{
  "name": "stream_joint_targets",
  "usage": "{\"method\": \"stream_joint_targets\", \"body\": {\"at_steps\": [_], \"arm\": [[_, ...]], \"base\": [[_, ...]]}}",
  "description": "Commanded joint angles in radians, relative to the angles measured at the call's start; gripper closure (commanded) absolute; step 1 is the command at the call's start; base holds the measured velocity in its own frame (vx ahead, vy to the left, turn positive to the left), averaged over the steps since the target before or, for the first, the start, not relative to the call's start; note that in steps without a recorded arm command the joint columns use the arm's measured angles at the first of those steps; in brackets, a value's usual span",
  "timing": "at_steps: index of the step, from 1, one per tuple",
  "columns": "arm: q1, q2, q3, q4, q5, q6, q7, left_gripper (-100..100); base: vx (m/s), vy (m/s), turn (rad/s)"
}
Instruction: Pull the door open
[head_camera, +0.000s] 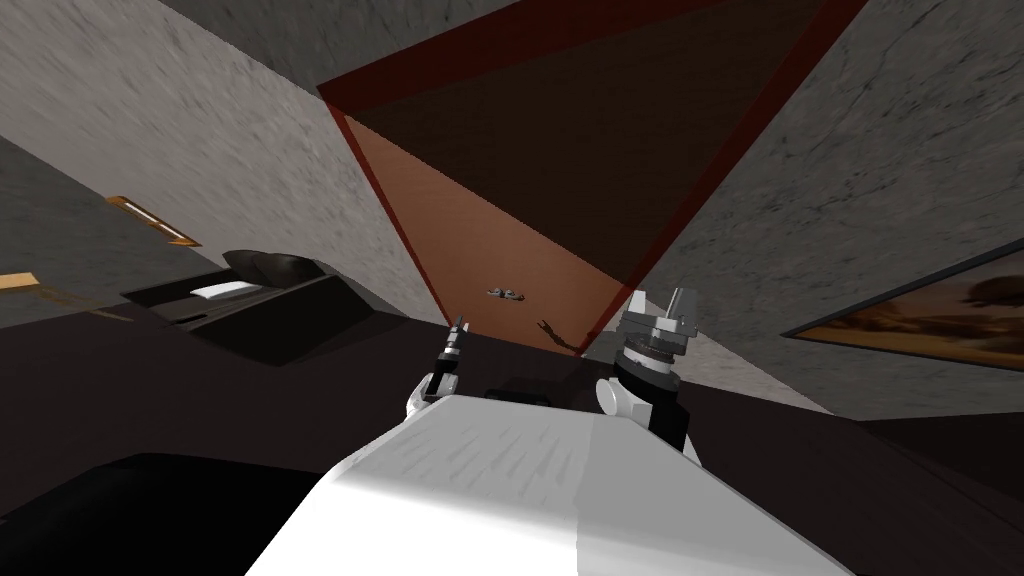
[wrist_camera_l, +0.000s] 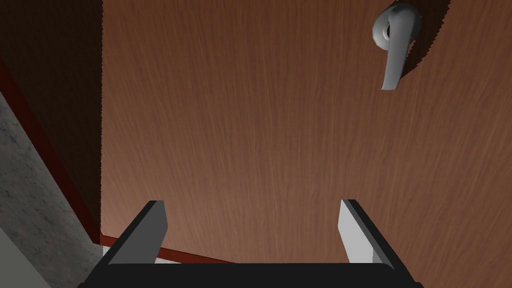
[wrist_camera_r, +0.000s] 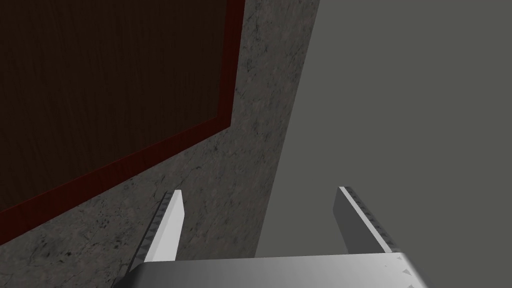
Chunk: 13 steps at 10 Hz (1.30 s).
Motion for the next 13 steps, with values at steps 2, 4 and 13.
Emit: {"method": "stream_joint_targets", "body": {"at_steps": [2, 4, 13], "arm": [[-0.017, 0.012, -0.003, 0.071, -0.007, -0.018, 0.02, -100], [-0.031, 0.021, -0.004, 0.123, -0.011, -0.031, 0.034, -100], [-0.078, 0.053, -0.011, 0.313, -0.028, -0.08, 0.086, -100]], "base": [[0.11, -0.025, -0.071], [0.101, -0.021, -0.054], [0.091, -0.001, -0.052]]}}
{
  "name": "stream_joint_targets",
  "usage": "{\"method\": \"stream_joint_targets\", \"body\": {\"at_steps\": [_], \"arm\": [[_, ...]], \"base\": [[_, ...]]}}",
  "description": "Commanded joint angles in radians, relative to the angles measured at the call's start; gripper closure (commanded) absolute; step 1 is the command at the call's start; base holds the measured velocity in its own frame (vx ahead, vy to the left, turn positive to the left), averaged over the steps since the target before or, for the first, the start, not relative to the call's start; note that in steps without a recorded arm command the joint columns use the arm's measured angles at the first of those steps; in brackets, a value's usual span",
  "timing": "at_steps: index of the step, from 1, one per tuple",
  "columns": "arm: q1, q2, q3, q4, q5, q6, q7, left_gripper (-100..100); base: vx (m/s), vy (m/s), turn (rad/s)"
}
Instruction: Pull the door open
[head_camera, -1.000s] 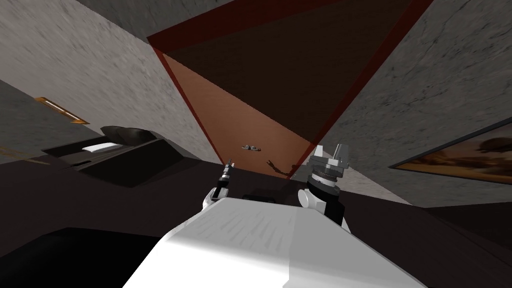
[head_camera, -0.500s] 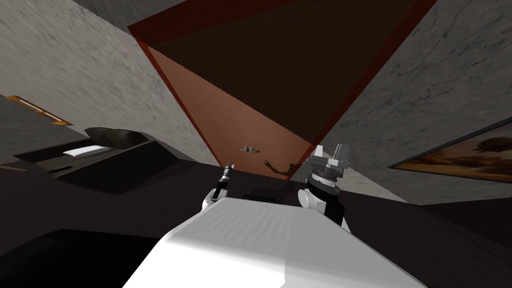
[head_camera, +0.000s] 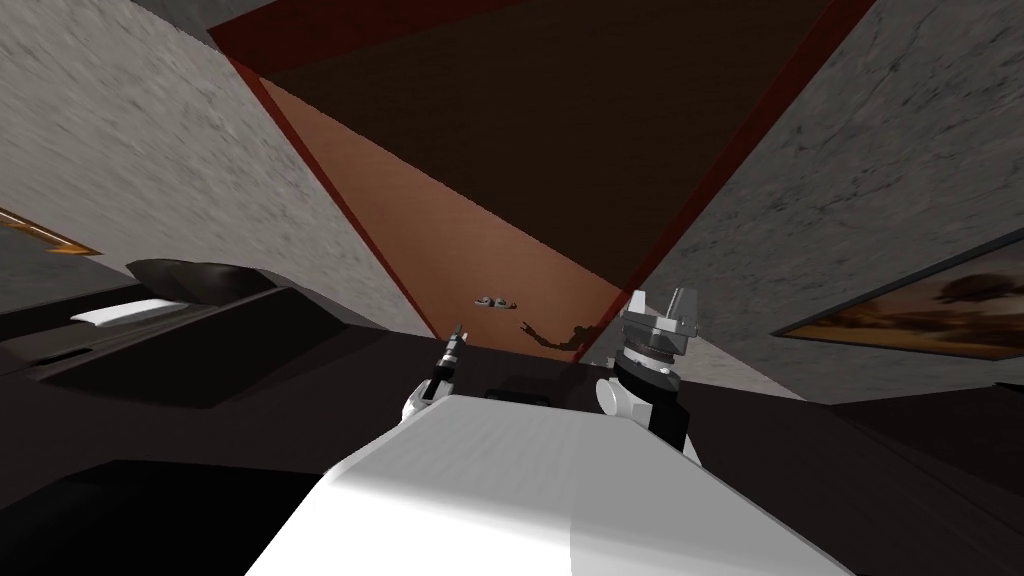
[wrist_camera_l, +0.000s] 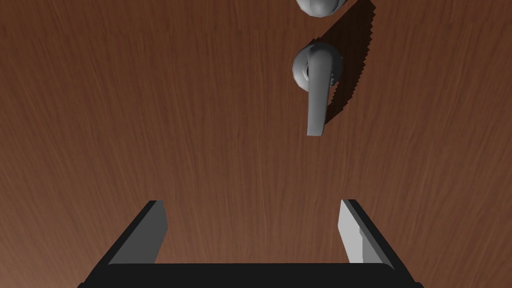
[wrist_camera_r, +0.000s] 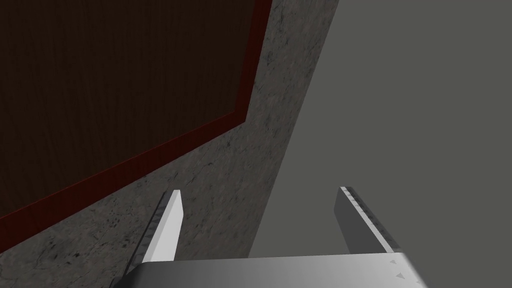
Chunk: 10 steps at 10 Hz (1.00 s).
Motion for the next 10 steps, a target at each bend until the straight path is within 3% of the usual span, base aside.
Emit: {"method": "stream_joint_targets", "body": {"at_steps": [1, 10], "arm": [[-0.005, 0.006, -0.001, 0.03, -0.003, -0.008, 0.01, -100], [-0.059, 0.04, -0.009, 0.237, -0.022, -0.062, 0.067, -100]], "base": [[0.11, -0.008, -0.053], [0.126, 0.005, -0.054]]}}
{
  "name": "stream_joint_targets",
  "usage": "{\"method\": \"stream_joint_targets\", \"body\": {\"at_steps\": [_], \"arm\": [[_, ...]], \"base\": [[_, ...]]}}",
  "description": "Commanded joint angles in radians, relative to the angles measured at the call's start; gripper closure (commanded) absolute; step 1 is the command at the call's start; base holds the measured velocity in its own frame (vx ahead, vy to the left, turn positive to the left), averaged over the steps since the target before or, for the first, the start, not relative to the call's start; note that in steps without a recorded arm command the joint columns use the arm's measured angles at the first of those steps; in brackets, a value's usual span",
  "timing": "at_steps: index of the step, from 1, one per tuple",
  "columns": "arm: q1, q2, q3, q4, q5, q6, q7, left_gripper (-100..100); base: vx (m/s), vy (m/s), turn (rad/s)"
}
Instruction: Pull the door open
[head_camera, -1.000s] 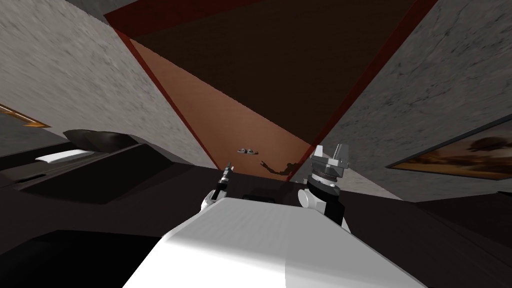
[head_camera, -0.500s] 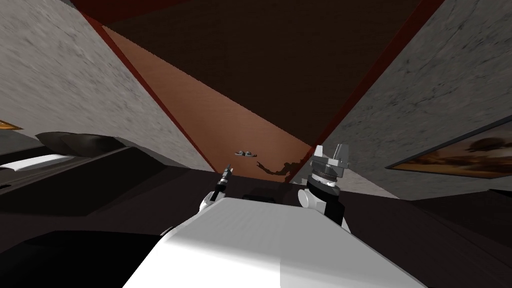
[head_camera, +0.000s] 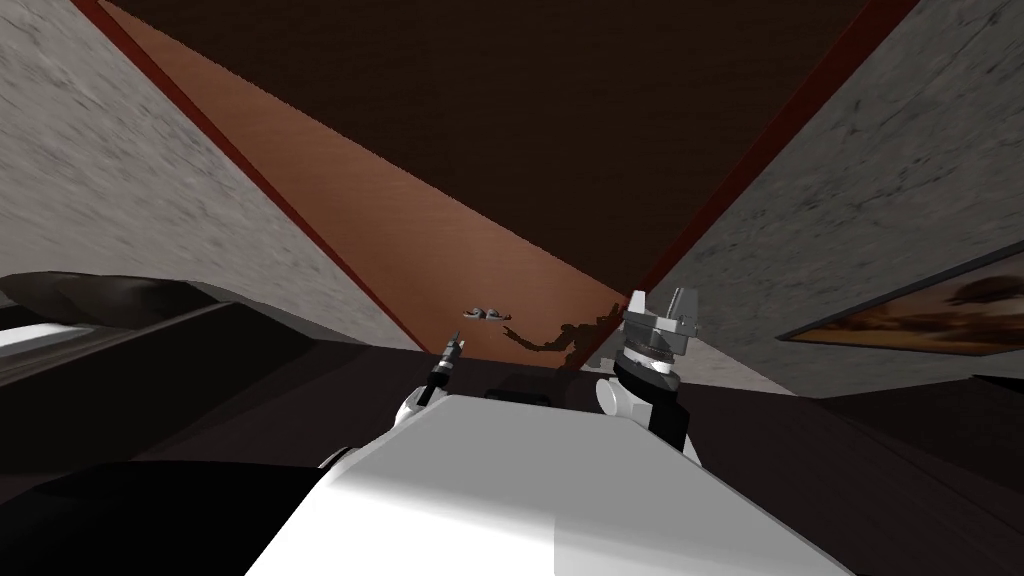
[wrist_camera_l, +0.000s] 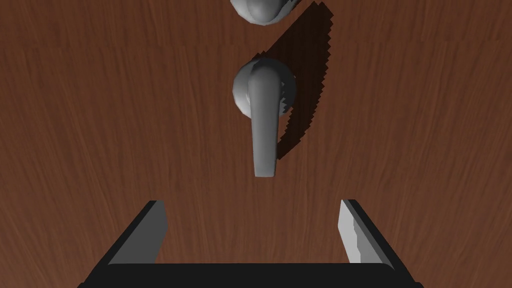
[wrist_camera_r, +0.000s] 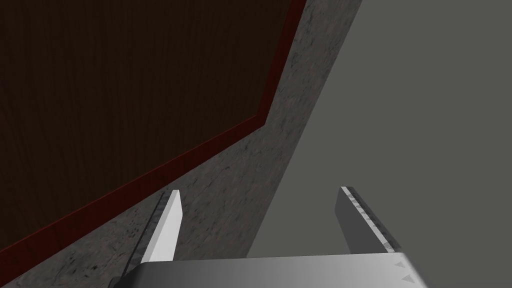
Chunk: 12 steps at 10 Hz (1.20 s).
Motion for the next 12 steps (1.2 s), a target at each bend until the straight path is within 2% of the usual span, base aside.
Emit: {"method": "stream_joint_targets", "body": {"at_steps": [1, 7, 9, 11, 12], "arm": [[0.0, 0.0, 0.0, 0.0, 0.0, 0.0, 0.0, -100], [0.004, 0.019, 0.129, 0.079, 0.071, 0.022, -0.061, -100], [0.0, 0.02, 0.163, 0.099, 0.089, 0.028, -0.079, -100], [0.0, 0.02, 0.163, 0.099, 0.089, 0.028, -0.079, -100], [-0.006, 0.018, 0.193, 0.118, 0.106, 0.034, -0.097, -100]], "base": [[0.063, 0.023, -0.014], [-0.014, 0.049, -0.165], [0.0, 0.07, -0.136], [-0.001, 0.033, -0.033], [-0.002, 0.043, -0.226]]}}
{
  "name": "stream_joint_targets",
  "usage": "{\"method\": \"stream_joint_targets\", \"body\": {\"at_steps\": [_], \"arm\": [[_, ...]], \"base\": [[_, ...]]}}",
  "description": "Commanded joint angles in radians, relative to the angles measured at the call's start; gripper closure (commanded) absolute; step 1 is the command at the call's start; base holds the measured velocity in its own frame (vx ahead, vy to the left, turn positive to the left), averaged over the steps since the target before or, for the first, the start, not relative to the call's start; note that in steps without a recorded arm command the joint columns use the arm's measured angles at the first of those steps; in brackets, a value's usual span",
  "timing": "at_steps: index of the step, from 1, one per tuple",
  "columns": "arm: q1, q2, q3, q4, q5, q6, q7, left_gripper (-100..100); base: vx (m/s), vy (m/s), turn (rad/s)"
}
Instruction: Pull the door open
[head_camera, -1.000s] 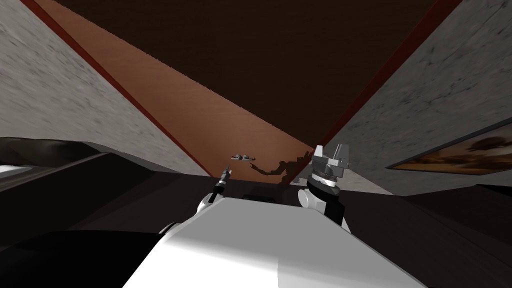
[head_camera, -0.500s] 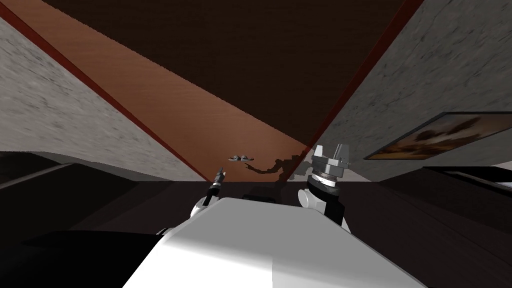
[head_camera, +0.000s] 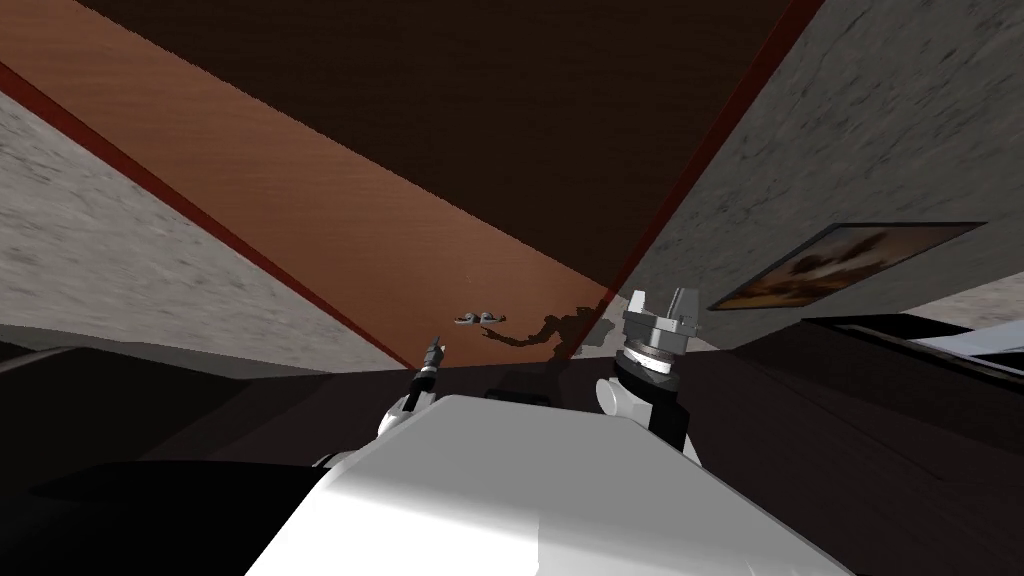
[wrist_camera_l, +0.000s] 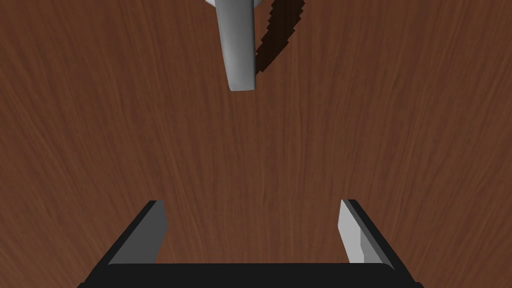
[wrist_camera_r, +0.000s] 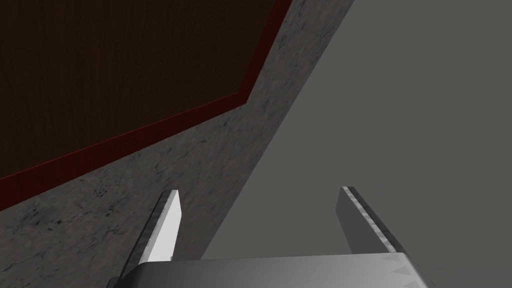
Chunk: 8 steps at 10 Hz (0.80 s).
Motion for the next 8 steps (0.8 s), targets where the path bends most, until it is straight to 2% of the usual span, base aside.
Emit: {"method": "stream_joint_targets", "body": {"at_steps": [1, 4, 6, 8], "arm": [[-0.005, -0.003, 0.031, 0.018, 0.018, 0.004, -0.02, -100], [-0.037, -0.026, 0.061, 0.039, 0.036, 0.011, -0.049, -100], [-0.08, -0.062, 0.05, 0.036, 0.032, 0.011, -0.063, -100], [-0.08, -0.06, 0.052, 0.034, 0.033, 0.019, -0.065, -100]], "base": [[-0.01, 0.081, -0.233], [0.021, 0.118, -0.229], [0.141, 0.037, -0.306], [0.088, -0.017, -0.009]]}}
